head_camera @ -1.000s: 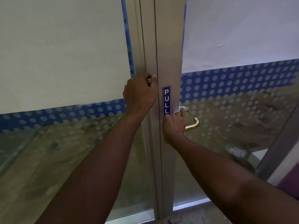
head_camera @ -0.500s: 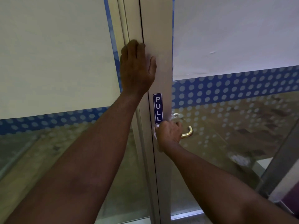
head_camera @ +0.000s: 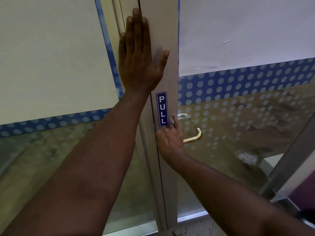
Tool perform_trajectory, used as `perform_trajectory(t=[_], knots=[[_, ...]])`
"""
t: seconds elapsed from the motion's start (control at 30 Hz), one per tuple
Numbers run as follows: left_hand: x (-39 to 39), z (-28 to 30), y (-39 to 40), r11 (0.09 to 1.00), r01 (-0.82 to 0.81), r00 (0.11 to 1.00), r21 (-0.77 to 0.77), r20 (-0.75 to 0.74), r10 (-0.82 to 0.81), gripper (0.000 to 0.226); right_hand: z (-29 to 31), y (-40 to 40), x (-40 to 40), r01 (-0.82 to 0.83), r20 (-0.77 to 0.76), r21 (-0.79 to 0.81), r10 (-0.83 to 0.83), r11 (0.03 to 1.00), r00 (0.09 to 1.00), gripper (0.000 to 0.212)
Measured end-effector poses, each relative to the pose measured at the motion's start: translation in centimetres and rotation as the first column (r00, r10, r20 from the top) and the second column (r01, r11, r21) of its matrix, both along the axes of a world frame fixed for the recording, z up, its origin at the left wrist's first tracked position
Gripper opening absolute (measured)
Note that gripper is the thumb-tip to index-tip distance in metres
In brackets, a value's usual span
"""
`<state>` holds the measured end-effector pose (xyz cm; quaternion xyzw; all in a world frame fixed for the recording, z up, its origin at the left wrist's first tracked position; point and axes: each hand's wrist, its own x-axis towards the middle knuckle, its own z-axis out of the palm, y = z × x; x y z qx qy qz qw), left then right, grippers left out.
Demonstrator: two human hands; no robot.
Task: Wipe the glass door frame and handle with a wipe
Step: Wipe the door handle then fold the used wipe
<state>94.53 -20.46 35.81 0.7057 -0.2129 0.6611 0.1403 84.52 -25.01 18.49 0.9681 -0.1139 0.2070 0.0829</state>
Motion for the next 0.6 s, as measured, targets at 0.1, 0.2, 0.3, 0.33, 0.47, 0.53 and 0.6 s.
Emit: perform_trajectory(t=[0.1, 0.2, 0.3, 0.33, 0.47, 0.53, 0.6], knots=[[-0.1, 0.0, 0.0, 1.000, -0.004, 1.000, -0.005, 0.009, 0.004, 0.079, 0.2, -0.6, 0.0, 0.097, 0.107, 0.218, -0.123, 0.971, 0.987, 0.017], [-0.3, -0.2, 0.1, 1.000, -0.016, 1.000, 0.005, 0.014, 0.016, 0.078, 0.5, -1.5, 0.4, 0.189, 0.081, 0.399, -0.239, 0.897, 0.968, 0.032], [-0.3, -0.2, 0.0, 1.000, -0.013, 1.000, -0.009, 0.012, 0.013, 0.077, 0.6, -1.1, 0.4, 0.179, 0.070, 0.324, -0.212, 0.929, 0.975, 0.025], [-0.2, -0.3, 0.0, 1.000, -0.021, 1.000, -0.013, 0.015, 0.021, 0.077, 0.5, -0.6, 0.3, 0.150, 0.056, 0.245, -0.168, 0.958, 0.984, 0.019], [0.1, -0.4, -0.1, 0.999, -0.020, 0.998, -0.025, 0.051, 0.021, 0.076, -0.2, 0.6, -0.2, 0.058, -0.114, -0.163, -0.077, 0.985, 0.990, 0.030], [0.2, -0.4, -0.2, 0.999, -0.012, 0.998, -0.032, 0.059, 0.014, 0.076, -0.2, 0.8, -0.5, 0.004, -0.204, -0.309, -0.070, 0.951, 0.976, 0.025], [0.3, -0.5, -0.3, 0.999, -0.021, 0.998, -0.039, 0.064, 0.023, 0.076, -0.1, 1.1, -0.5, -0.056, -0.271, -0.408, -0.062, 0.911, 0.960, 0.026]])
